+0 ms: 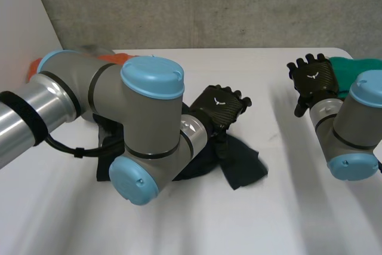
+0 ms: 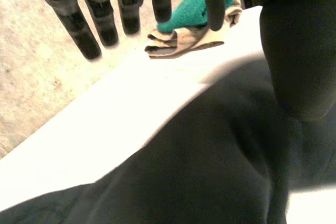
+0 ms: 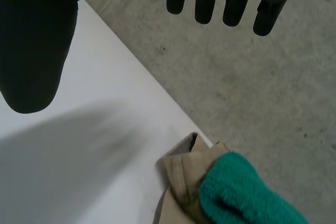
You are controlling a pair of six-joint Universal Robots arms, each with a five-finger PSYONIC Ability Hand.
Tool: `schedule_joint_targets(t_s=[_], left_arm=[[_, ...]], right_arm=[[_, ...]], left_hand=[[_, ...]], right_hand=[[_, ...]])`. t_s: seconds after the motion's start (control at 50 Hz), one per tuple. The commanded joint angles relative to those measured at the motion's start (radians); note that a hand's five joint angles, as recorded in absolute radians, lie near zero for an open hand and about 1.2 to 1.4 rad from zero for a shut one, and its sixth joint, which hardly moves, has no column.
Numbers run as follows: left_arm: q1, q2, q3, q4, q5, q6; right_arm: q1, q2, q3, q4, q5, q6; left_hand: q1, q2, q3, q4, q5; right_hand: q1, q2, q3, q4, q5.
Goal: Fold the laundry.
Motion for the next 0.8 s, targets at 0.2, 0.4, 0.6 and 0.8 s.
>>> schedule_joint_targets(t_s=[0.2, 0.4, 0.6, 0.8], left_arm=[[0.249, 0.38, -0.35, -0.04, -0.123, 0.2], [0.329, 0.497, -0.711, -0.009, -0.108, 0.206], [0.41, 0.378, -0.82, 0.187, -0.027, 0.228], [0.442, 0.276, -0.751, 0.23, -0.04, 0.295]], right_arm=[[0.049, -0.037, -0.035, 0.226, -0.035, 0.109], [0.099, -0.046, -0.029, 0.282, -0.035, 0.115], [0.114, -0.019, -0.023, 0.282, -0.03, 0.077], [0.106, -0.012, -0.021, 0.282, -0.03, 0.06]], left_hand=[[-0.013, -0.045, -0.051, -0.042, -0.053], [0.299, 0.267, 0.261, 0.269, 0.259], [0.302, 0.27, 0.264, 0.273, 0.262], [0.173, 0.14, 0.135, 0.143, 0.133]], right_hand=[[-0.052, -0.033, -0.033, -0.039, -0.055], [-0.052, -0.033, -0.033, -0.039, -0.055], [-0.052, -0.033, -0.033, -0.039, -0.055], [-0.052, -0.033, -0.033, -0.039, -0.055]])
